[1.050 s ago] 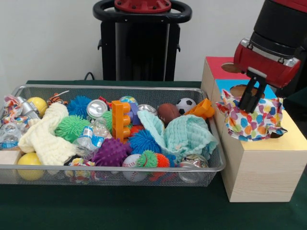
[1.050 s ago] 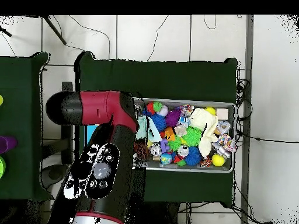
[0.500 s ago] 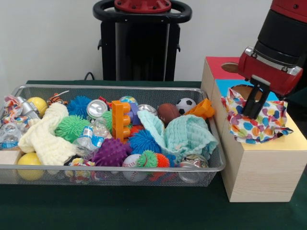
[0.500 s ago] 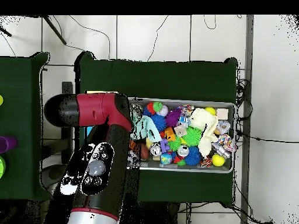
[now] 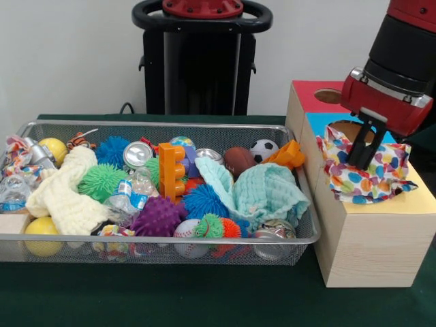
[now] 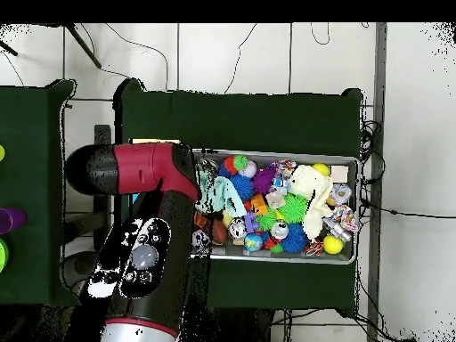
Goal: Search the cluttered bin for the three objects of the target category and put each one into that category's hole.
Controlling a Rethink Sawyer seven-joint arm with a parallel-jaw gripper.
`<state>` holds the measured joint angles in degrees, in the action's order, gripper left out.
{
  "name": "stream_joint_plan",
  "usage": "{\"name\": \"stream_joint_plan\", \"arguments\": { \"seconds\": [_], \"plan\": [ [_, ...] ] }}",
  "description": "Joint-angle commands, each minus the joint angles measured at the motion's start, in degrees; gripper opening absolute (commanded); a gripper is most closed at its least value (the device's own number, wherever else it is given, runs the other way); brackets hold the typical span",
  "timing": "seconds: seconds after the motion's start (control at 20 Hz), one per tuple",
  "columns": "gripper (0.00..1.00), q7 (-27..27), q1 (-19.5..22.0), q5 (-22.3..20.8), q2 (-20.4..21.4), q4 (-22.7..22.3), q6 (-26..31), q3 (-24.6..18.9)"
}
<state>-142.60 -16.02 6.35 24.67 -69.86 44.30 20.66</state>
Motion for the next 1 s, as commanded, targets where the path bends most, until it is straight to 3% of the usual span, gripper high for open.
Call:
{"name": "stream_joint_plan", "arguments": {
  "seconds": [0.05,0.5,1.0],
  "plan": [
    [0.00,-4.79,0.33,-2.27,-2.39,-7.16,-2.26,-3.04],
    [0.00,-7.17,-1.53,-2.14,-4.10,-4.81,-0.76,-1.45],
    [0.00,-5.22,-0.43,-1.98,-3.56,-6.95,-3.28,-2.51]
  ]
}}
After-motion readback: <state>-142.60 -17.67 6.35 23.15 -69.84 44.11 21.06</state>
